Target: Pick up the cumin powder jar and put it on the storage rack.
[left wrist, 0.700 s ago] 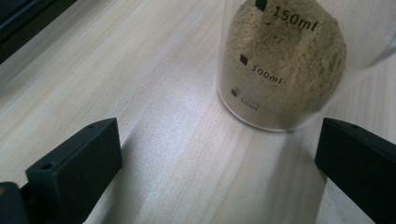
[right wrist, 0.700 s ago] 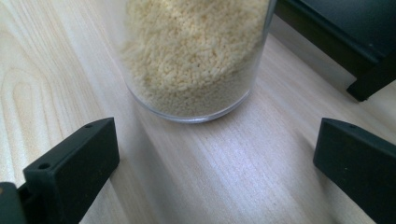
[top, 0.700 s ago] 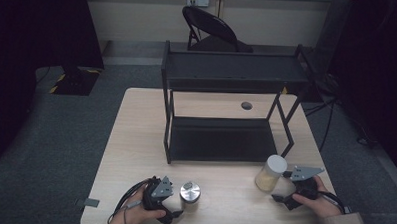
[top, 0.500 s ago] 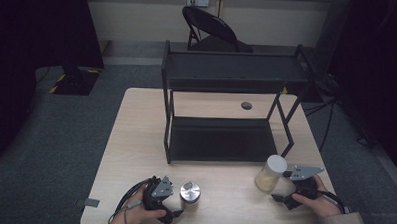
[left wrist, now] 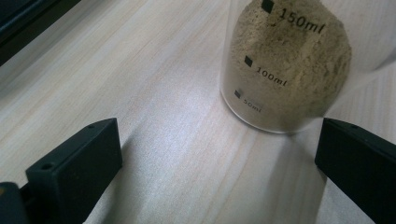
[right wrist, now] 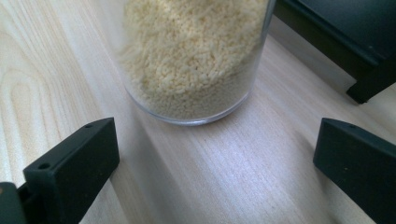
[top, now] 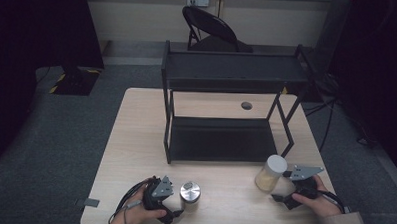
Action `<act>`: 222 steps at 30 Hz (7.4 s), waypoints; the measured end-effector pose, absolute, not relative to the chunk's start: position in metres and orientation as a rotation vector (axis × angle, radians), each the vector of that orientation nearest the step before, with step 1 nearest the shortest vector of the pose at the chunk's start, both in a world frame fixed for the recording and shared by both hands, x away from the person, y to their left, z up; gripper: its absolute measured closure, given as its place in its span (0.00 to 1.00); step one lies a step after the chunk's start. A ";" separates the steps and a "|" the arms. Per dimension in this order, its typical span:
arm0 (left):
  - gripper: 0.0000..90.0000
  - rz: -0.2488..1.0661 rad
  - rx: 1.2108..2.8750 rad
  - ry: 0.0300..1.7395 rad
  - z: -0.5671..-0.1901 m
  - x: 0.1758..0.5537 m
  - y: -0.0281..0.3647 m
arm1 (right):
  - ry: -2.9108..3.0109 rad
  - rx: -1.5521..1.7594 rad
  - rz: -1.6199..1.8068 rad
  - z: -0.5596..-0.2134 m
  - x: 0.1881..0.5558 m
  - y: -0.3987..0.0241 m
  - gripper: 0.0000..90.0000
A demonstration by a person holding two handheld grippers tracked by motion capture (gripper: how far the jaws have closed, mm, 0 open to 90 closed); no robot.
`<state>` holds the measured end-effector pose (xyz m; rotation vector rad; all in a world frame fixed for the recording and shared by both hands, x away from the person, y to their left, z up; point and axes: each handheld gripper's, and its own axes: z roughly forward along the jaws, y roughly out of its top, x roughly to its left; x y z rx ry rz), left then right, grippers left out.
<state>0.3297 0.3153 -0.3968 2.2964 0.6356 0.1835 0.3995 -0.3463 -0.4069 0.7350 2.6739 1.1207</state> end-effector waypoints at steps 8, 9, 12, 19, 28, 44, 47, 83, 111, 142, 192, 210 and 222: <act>0.00 0.184 2.297 0.636 -0.397 0.330 0.315 | 2.674 0.735 1.121 -0.407 0.400 -0.346 0.00; 0.00 0.184 2.297 0.635 -0.397 0.330 0.315 | 2.674 0.735 1.121 -0.407 0.400 -0.346 0.00; 0.00 0.182 2.297 0.631 -0.397 0.330 0.315 | 2.674 0.735 1.121 -0.407 0.400 -0.346 0.00; 0.00 0.174 2.300 0.610 -0.397 0.331 0.311 | 2.674 0.735 1.121 -0.407 0.400 -0.346 0.00; 0.01 0.152 2.306 0.582 -0.396 0.332 0.305 | 2.674 0.736 1.121 -0.407 0.400 -0.346 0.00; 0.02 0.132 2.219 0.596 -0.397 0.328 0.299 | 2.674 0.735 1.121 -0.407 0.400 -0.346 0.00; 0.02 0.145 2.197 0.601 -0.397 0.326 0.298 | 2.674 0.735 1.121 -0.407 0.400 -0.346 0.00; 0.27 0.139 2.139 0.568 -0.399 0.325 0.298 | 2.674 0.736 1.121 -0.407 0.400 -0.346 0.00; 0.33 0.143 2.137 0.584 -0.397 0.324 0.296 | 2.670 0.739 1.122 -0.407 0.400 -0.346 0.00; 0.34 0.145 2.101 0.649 -0.390 0.326 0.297 | 2.670 0.740 1.123 -0.407 0.400 -0.346 0.00; 0.34 0.196 2.034 0.766 -0.323 0.370 0.275 | 2.670 0.740 1.123 -0.407 0.400 -0.346 0.00; 0.34 0.235 1.992 0.773 -0.275 0.388 0.275 | 2.669 0.740 1.123 -0.407 0.400 -0.346 0.00; 0.34 0.259 2.018 0.778 -0.233 0.404 0.266 | 2.669 0.740 1.123 -0.407 0.400 -0.346 0.00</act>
